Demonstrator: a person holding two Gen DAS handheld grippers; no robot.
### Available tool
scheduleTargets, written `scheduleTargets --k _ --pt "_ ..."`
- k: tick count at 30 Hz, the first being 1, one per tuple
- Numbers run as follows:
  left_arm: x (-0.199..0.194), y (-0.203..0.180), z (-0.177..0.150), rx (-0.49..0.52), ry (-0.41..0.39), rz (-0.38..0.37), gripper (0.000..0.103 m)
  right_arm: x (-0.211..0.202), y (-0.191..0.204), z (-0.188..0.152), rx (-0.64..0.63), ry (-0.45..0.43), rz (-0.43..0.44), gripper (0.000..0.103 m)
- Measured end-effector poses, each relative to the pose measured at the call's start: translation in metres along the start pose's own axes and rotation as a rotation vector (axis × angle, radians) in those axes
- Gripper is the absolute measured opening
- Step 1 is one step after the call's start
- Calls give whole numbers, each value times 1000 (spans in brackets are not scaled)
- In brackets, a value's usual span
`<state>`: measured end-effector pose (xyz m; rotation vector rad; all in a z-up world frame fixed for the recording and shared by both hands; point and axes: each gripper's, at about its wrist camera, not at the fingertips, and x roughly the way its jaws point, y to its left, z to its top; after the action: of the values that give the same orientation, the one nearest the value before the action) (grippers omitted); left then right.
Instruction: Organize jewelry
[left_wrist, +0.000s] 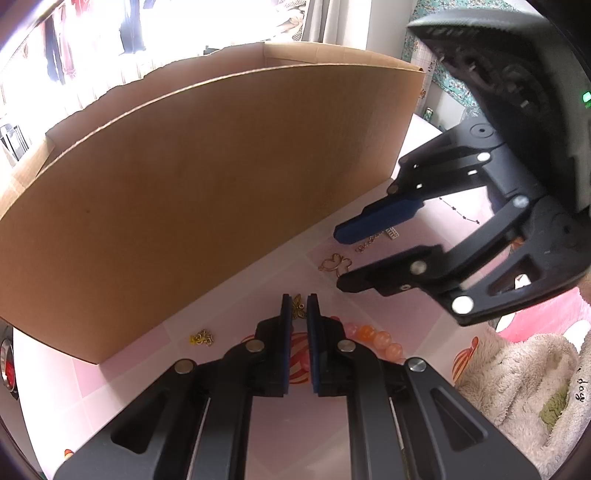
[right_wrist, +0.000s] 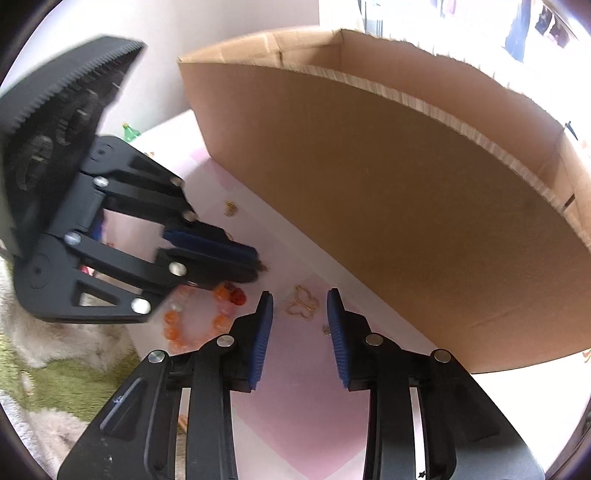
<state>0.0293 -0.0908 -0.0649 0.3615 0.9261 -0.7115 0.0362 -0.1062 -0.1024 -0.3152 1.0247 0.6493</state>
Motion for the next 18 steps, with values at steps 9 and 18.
scheduleTargets --k 9,18 --pt "-2 2 -2 -5 -5 -1 8 -10 -8 3 27 6 -21 11" --pt "-3 3 -2 -4 -4 -1 8 -29 -17 5 60 -18 -30 6"
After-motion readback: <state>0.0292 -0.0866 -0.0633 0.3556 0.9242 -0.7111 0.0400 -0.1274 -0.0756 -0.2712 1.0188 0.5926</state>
